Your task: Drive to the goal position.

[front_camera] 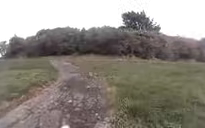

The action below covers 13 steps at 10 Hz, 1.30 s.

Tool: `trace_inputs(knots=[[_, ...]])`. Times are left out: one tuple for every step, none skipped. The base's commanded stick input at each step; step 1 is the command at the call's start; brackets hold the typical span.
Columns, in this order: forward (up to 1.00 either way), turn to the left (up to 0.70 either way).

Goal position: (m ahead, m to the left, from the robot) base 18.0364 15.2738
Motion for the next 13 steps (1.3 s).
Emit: trace_inputs(knots=[[0.7,0.22],[0.7,0.33],[0.7,0.0],[0.7,0.0],[0.7,0.0],[0.7,0.0],[0.7,0.0],[0.7,0.34],[0.7,0.35],[0.7,0.22],[0.7,0.03],[0.7,0.17],[0.7,0.35]])
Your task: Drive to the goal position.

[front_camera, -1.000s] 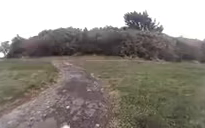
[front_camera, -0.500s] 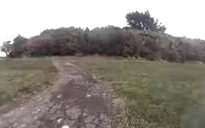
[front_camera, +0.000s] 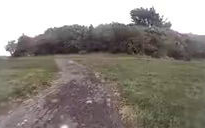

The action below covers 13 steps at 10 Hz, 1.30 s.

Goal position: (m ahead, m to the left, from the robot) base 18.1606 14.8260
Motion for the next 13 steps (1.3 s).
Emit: trace_inputs(knots=[[0.7,0.35],[0.7,0.27],[0.7,0.0],[0.7,0.02],[0.7,0.15],[0.7,0.35],[0.7,0.1],[0.7,0.04],[0.7,0.28],[0.7,0.35],[0.7,0.12],[0.7,0.03],[0.7,0.1]])
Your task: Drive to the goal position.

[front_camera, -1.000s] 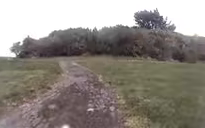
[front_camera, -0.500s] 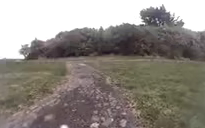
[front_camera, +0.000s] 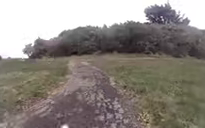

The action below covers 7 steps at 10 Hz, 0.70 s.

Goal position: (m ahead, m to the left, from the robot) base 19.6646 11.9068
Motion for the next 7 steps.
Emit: trace_inputs(knots=[[0.7,0.24],[0.7,0.32],[0.7,0.32],[0.7,0.28],[0.7,0.1],[0.7,0.0],[0.7,0.0]])
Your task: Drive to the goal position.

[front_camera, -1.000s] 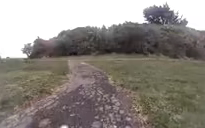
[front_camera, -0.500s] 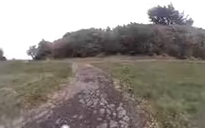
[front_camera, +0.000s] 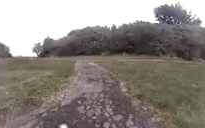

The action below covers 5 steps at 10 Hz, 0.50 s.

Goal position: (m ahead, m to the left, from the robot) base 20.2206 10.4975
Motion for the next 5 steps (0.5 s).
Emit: trace_inputs(knots=[[0.7,0.21],[0.7,0.32],[0.7,0.26],[0.7,0.21],[0.7,0.35]])
